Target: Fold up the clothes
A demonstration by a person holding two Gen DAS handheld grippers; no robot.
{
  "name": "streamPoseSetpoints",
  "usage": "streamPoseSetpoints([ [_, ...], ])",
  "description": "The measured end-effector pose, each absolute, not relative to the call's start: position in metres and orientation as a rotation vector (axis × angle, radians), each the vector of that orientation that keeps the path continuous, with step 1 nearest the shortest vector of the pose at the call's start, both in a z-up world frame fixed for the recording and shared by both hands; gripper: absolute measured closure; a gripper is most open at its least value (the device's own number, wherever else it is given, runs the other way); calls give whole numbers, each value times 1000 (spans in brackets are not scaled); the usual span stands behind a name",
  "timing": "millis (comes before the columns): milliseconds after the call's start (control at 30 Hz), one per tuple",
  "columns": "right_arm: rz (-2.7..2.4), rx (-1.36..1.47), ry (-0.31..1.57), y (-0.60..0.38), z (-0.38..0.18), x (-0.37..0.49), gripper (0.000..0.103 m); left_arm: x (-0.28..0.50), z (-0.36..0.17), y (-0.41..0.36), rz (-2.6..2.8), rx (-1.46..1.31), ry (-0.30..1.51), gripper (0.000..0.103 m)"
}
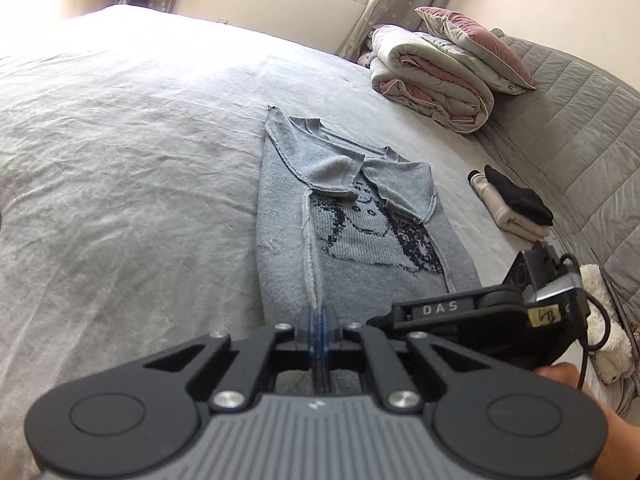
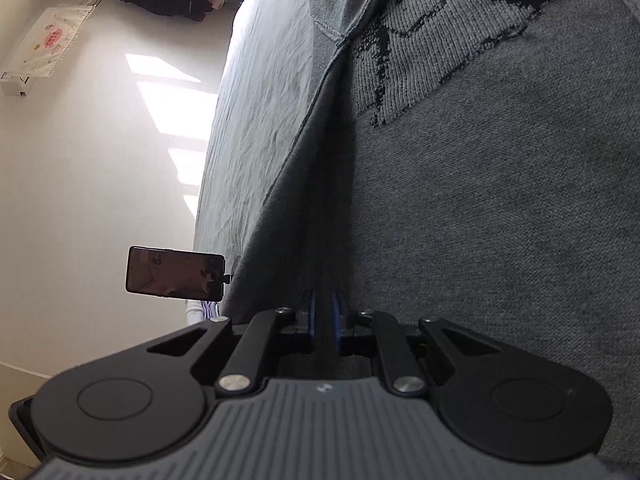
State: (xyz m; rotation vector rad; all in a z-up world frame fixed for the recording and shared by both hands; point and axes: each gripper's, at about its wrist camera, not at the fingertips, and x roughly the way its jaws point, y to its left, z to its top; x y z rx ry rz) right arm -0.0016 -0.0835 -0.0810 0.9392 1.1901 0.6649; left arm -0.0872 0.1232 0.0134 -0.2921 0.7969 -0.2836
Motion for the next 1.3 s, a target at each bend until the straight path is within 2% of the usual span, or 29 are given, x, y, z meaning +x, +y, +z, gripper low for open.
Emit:
streamPoseSetpoints([
  [67, 685, 924, 1229, -80, -84, -7, 95, -87, 14, 123, -293, -309, 800, 100],
  [133, 704, 908, 1268, -75, -88, -12, 103, -86, 13, 120, -304, -311, 807, 100],
  [233, 734, 883, 1326, -69, -93, -19, 103, -86, 10, 113, -329, -309, 816, 100],
  [300, 753, 866, 1365, -65, -96, -24, 99, -87, 9, 108, -355, -313, 817, 100],
  [333, 752, 872, 1385, -71, -95, -24, 89, -87, 9, 104, -372, -312, 817, 100],
  [367, 747, 884, 1387, -78, -92, -24, 87, -87, 9, 101, -385, -308, 817, 100],
  [533, 651, 941, 1277, -130, -77, -11, 86, -84, -1, 84, -430, -251, 845, 99],
  [667, 564, 992, 1239, -160, -80, 0, 86, -77, -18, 71, -508, -189, 945, 97],
  [733, 542, 1000, 1233, -167, -83, 4, 86, -75, -21, 69, -533, -159, 947, 91],
  [767, 535, 1010, 1231, -176, -84, 5, 85, -74, -20, 69, -536, -151, 933, 84],
  [800, 534, 1031, 1223, -177, -84, 8, 82, -70, -17, 73, -523, -158, 908, 74],
  [833, 533, 1052, 1213, -176, -85, 12, 69, -65, -15, 76, -507, -170, 886, 70],
  [867, 537, 1077, 1196, -178, -86, 15, 49, -58, -12, 80, -489, -181, 863, 69],
  [900, 543, 1090, 1181, -179, -86, 17, 46, -51, -11, 83, -472, -186, 839, 69],
  [1033, 544, 1078, 1110, -183, -83, 23, 46, -22, -26, 90, -399, -180, 723, 72],
  [1067, 538, 1064, 1090, -185, -82, 24, 46, -17, -33, 91, -390, -196, 729, 72],
  [1133, 524, 1055, 1064, -190, -84, 25, 46, -8, -47, 91, -377, -220, 740, 79],
  [1300, 438, 1061, 1034, -205, -89, 41, 47, -1, -46, 79, -437, -154, 707, 80],
])
